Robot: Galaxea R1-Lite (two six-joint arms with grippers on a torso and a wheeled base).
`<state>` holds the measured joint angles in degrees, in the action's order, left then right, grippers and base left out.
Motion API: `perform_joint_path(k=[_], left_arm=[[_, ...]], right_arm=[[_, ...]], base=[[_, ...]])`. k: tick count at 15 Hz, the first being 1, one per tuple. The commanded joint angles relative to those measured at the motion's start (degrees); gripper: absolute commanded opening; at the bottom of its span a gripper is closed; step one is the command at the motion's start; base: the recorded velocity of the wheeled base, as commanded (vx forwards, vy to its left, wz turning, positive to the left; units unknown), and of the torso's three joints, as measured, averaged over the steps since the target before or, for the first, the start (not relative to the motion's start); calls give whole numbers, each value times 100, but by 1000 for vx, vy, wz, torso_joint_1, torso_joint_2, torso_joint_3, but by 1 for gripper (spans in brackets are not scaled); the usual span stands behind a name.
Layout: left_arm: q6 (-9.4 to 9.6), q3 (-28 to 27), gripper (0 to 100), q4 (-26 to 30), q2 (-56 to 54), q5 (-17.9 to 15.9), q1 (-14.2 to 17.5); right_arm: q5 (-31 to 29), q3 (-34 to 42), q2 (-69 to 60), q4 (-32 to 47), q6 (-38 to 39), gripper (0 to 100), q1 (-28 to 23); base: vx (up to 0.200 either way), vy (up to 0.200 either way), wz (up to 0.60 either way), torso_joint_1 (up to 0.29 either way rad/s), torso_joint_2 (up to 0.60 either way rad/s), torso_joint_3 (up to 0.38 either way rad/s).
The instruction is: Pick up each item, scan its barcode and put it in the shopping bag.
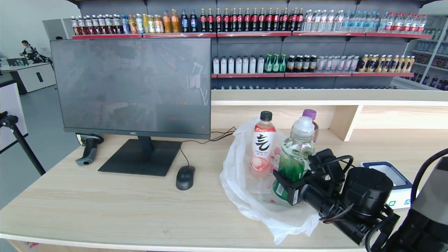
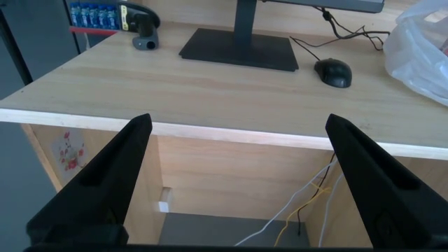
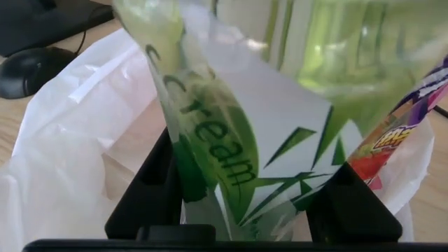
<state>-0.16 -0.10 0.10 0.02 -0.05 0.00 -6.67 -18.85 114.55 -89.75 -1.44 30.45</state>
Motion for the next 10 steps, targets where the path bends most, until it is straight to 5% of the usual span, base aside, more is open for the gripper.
perform_joint_path(k=[1, 9, 10], left_arm=[[-2, 1, 100, -1, -2, -4, 0], [-2, 1, 100, -1, -2, -4, 0], [7, 1, 100, -1, -2, -4, 0]], right_arm=[[-1, -23, -47, -25, 3, 0, -4], [-1, -102, -100, -25, 3, 0, 31], [-1, -119, -109, -25, 3, 100, 66]], base=[[0, 0, 0, 0, 0, 0], [0, 0, 0, 0, 0, 0], [0, 0, 0, 0, 0, 0]])
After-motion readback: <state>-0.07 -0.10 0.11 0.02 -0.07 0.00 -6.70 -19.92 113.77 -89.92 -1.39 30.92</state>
